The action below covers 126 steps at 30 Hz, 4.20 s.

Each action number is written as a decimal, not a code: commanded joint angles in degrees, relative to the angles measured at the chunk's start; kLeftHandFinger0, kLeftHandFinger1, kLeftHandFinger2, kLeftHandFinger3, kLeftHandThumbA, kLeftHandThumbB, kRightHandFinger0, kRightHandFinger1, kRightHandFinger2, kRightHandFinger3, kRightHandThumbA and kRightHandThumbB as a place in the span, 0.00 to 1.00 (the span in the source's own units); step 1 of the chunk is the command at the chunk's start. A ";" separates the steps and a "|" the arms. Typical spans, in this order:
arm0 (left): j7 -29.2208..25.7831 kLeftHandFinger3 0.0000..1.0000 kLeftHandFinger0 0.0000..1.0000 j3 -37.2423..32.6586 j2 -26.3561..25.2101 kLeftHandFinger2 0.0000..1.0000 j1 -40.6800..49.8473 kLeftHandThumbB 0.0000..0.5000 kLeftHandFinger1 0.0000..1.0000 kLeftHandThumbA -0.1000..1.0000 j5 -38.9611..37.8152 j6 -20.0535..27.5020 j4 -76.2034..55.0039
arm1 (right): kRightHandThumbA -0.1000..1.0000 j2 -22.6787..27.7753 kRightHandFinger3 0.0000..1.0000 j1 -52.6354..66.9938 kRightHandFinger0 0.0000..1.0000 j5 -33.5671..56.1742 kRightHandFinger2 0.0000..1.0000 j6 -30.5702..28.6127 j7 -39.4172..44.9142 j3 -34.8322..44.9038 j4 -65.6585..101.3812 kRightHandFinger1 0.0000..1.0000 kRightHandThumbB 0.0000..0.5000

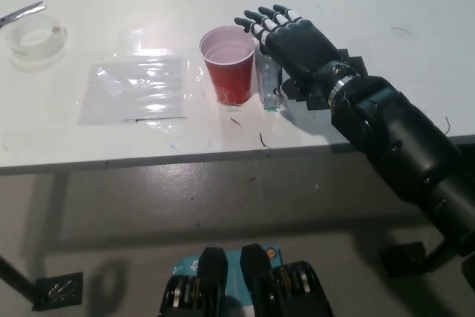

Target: The robot uses its right hand to press the hand soap kept in the middle of the table to get liquid hand soap out

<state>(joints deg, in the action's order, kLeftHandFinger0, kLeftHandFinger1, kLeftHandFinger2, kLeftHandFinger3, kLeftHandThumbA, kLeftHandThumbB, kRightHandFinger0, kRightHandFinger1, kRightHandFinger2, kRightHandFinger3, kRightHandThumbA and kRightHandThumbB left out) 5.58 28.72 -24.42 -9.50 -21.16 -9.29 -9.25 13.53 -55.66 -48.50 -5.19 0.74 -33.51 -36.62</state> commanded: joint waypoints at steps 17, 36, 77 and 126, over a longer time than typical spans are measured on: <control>0.68 0.58 0.28 0.35 -2.32 0.44 -1.16 0.04 0.36 0.71 -0.74 2.45 -1.46 | 1.00 -1.80 1.00 1.25 1.00 -1.13 1.00 1.92 2.73 -1.45 -2.67 1.00 0.86; 1.13 0.58 0.24 0.79 -2.05 0.44 -1.42 0.15 0.33 0.74 -1.58 4.51 -1.13 | 1.00 -1.51 1.00 3.07 1.00 -0.36 1.00 2.31 -0.32 -1.02 -7.26 1.00 0.77; 1.10 0.56 0.23 1.05 -2.36 0.43 -1.63 0.19 0.32 0.76 -2.53 4.38 -0.48 | 1.00 -3.19 1.00 6.83 1.00 0.86 1.00 2.82 -4.08 -0.94 -11.73 1.00 0.80; 3.57 0.57 0.29 0.30 -2.13 0.44 5.33 0.00 0.35 0.79 -1.19 5.85 0.60 | 1.00 5.17 1.00 -5.49 1.00 5.67 1.00 2.32 11.55 8.38 13.50 1.00 0.85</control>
<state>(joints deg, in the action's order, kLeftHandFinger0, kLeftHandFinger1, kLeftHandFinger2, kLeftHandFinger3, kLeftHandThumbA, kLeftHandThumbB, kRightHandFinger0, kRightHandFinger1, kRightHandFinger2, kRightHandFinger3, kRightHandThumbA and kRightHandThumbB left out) 8.27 28.56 -24.60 -4.35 -22.18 -6.50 -7.84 16.21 -59.54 -45.30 -3.72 9.49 -27.67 -27.59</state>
